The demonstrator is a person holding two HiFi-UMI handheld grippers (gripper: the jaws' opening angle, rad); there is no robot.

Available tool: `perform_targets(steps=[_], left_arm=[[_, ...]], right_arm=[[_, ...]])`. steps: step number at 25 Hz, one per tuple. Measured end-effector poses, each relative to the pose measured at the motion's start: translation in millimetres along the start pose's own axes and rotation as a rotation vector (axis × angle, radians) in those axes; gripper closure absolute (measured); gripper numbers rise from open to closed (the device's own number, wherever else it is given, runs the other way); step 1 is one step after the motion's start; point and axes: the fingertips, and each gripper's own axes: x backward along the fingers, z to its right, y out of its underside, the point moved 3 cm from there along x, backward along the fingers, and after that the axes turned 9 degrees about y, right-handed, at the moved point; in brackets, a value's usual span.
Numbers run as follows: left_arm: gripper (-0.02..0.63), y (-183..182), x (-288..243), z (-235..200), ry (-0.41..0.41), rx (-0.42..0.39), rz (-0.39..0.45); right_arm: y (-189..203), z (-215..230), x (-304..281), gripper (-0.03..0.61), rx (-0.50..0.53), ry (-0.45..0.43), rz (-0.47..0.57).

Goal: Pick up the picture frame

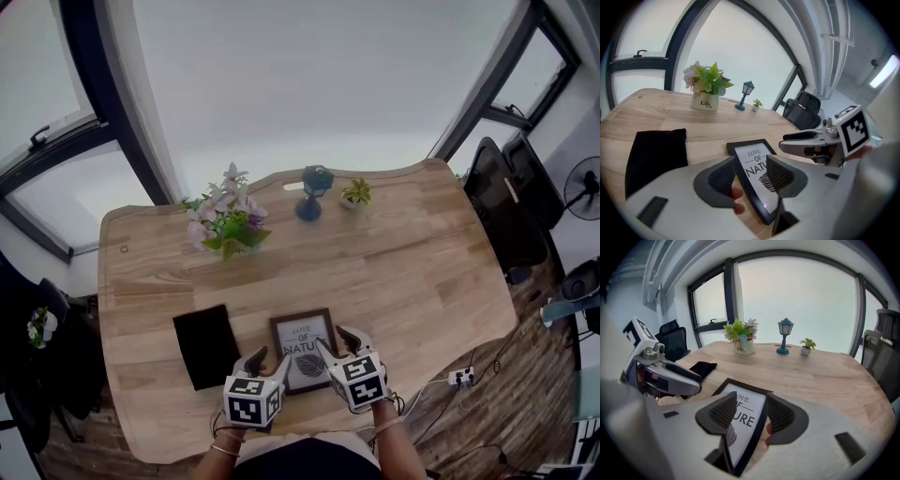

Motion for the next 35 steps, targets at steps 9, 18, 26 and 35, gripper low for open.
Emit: perform_targets(steps=[9, 18, 26, 35], left_arm=[[0.426, 14.6, -22.7, -13.4, -0.056, 0.055, -0.036], [0.426, 25.0, -38.3, -17.6, -0.08, 0.083, -0.073], [0.428, 30.4, -42.2, -22.7, -0.106, 0.111, -0.079], [0.514, 32.6, -42.9, -26.3, -0.167, 0.06, -0.1]], right_arm=[[24.7, 7.0, -18.4, 0.385, -0.008, -0.026, -0.075], [42.7, 10.9, -30.5, 0.385, -0.054, -0.057, -0.109], [51.3, 10.4, -37.6, 0.387, -0.087, -0.075, -0.12], [55.4, 12.0, -42.5, 0.41, -0.149, -0.082, -0.131]])
